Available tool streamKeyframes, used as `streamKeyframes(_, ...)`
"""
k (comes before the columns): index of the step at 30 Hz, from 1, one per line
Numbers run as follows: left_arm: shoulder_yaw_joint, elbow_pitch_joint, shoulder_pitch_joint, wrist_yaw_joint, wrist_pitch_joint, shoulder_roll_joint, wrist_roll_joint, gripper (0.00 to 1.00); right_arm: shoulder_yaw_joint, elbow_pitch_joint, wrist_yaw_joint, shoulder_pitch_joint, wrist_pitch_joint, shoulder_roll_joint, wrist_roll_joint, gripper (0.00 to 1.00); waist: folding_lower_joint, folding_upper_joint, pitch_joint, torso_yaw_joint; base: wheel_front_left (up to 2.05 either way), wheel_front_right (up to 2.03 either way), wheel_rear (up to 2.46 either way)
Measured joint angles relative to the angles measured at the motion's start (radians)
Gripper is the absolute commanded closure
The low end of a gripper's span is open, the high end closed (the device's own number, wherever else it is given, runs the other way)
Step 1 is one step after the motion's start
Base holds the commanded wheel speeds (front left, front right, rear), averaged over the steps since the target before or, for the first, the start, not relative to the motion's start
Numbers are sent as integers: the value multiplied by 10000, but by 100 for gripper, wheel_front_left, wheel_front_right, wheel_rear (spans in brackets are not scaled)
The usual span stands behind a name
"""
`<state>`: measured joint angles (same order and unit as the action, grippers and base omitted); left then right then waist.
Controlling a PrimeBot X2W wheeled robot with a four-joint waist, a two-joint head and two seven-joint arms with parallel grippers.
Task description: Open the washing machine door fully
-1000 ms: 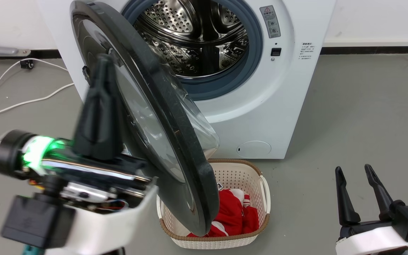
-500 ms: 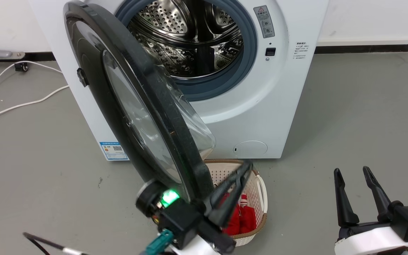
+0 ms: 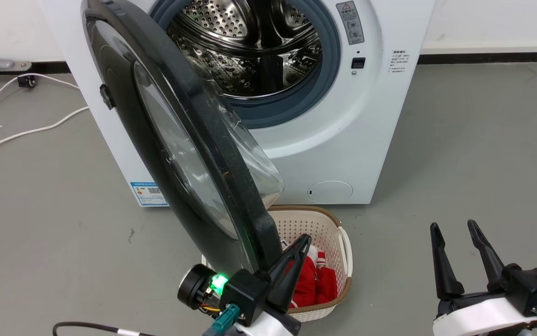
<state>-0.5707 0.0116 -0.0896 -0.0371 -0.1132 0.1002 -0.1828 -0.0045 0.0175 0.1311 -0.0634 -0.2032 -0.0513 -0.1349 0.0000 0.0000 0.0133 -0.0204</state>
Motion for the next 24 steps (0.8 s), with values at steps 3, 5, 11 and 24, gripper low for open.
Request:
streamKeyframes(3, 198, -303, -159, 224, -370, -86, 2, 100, 67, 44, 0, 35, -2, 0, -46, 0, 0, 0, 23, -62, 0, 0, 0)
streamKeyframes(5, 353, -445, -193, 364, -579, -113, -71, 100, 109, 79, 0, 40, -25, 0, -65, 0, 0, 0, 30, -119, 0, 0, 0)
streamKeyframes(11, 552, -545, -152, 646, -840, -136, -127, 100, 142, 151, 0, 43, -75, 0, -155, 0, 0, 0, 96, -255, 0, 0, 0)
streamKeyframes(24, 775, 842, 1402, 1432, -652, 408, -153, 100, 163, 353, 0, 44, -169, 0, -378, 0, -1, 0, 219, 62, 0, 0, 0)
